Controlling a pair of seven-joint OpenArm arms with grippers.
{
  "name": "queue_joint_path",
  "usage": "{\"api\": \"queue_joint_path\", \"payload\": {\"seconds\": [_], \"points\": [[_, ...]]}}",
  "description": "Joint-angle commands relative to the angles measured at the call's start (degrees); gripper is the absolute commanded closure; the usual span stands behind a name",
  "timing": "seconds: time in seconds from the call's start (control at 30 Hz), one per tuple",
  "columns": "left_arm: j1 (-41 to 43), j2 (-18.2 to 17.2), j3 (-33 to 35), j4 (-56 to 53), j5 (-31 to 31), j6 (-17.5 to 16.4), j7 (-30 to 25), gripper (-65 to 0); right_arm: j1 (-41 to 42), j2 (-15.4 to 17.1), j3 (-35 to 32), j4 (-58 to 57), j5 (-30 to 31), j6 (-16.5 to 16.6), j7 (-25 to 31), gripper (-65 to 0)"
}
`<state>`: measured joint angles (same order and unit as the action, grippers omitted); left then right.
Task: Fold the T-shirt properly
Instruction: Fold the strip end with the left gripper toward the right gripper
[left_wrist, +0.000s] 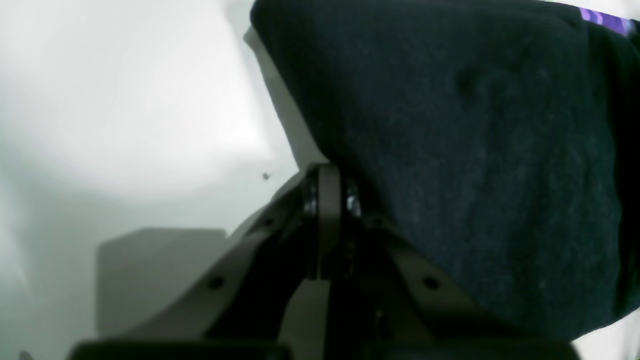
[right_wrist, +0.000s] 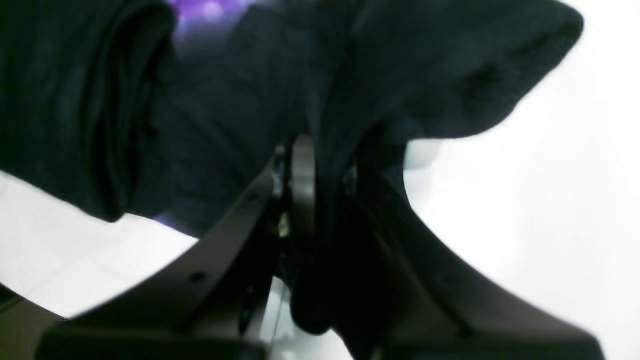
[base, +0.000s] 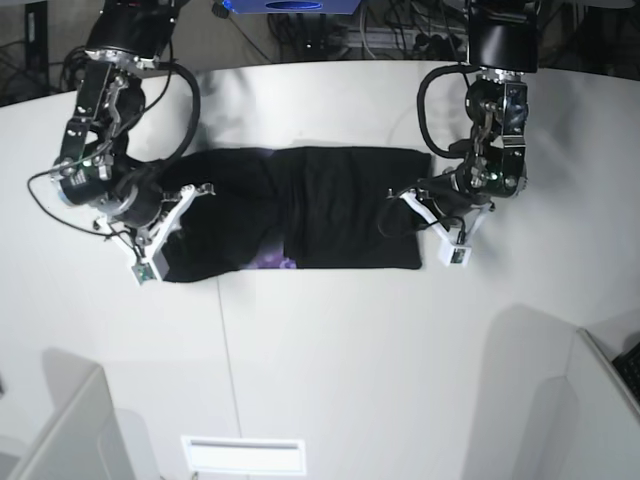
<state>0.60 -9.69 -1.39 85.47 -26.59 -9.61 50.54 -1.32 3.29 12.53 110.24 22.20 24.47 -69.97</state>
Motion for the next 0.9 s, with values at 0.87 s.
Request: {"api": "queue_joint_path", "payload": {"seconds": [0.87], "points": [[-5.83, 1.74, 6.00, 0.20, 0.70, 0.16, 1.02, 0.0, 2.16, -8.43, -10.29, 2.95, 1.14, -6.31, 0.83, 0.0]]}}
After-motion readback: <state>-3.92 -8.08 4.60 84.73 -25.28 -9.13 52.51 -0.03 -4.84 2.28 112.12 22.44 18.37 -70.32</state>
